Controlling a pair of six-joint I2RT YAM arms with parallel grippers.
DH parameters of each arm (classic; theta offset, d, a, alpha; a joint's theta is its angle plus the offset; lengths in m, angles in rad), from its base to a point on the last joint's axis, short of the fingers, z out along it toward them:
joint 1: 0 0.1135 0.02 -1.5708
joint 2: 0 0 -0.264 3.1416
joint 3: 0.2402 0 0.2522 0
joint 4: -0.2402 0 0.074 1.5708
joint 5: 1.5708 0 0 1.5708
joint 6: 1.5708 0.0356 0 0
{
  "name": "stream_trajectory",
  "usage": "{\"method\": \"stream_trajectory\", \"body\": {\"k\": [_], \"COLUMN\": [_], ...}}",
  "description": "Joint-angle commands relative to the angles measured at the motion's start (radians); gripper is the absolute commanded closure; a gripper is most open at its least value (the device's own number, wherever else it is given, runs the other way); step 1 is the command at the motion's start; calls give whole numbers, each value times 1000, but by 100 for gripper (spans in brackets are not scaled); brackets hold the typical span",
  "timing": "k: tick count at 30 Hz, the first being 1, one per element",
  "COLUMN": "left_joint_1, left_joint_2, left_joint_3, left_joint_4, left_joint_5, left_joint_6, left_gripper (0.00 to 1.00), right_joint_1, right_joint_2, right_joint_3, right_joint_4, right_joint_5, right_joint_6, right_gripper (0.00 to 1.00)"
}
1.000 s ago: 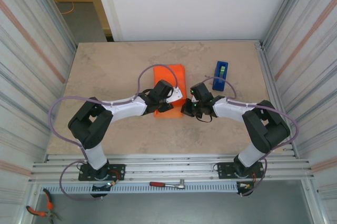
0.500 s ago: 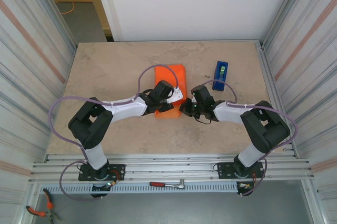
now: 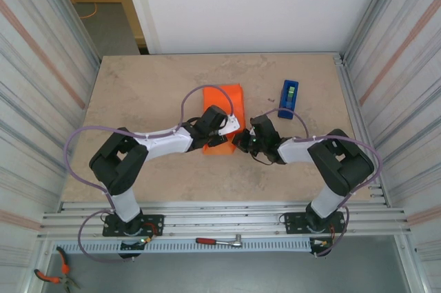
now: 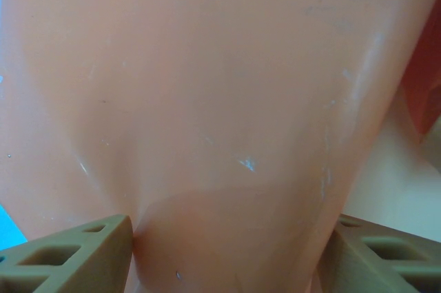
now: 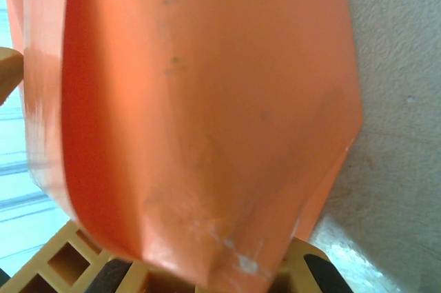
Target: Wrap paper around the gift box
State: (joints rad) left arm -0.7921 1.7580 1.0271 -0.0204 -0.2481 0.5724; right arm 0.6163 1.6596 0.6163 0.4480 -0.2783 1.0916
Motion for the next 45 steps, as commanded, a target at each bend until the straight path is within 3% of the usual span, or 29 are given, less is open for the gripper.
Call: {"method": "stream_trajectory", "body": {"k": [1, 10, 13, 17, 31, 37, 45], "left_joint_1": [-10, -11, -10, -10, -11, -10, 11], "left_joint_2": [10, 10, 9, 3, -15, -58, -159], "left_joint_3": [-25, -26, -27, -31, -36, -15, 38], "left_joint_4": [-16, -13, -13, -10, -5, -19, -103], "left_joint_5": [35, 42, 43, 44, 50, 76, 217], "left_joint_6": [-16, -19, -19, -22, -27, -52, -129], "left_gripper": [32, 34, 34, 35, 36, 36, 33], "right_joint_1": [11, 20, 20, 15, -20, -88, -127], "right_joint_2": [24, 102, 111, 92, -87, -184, -262], "right_joint_3": [-15, 4, 2, -9, -90, -154, -157], "right_joint_4": [106, 171, 177, 162, 16, -61, -187], "right_joint_5": [21, 18, 12, 5, 10, 13, 34], "right_joint_6": [42, 70, 107, 103, 39, 14, -40], "right_gripper": [100, 99, 78, 69, 65, 70, 98]}}
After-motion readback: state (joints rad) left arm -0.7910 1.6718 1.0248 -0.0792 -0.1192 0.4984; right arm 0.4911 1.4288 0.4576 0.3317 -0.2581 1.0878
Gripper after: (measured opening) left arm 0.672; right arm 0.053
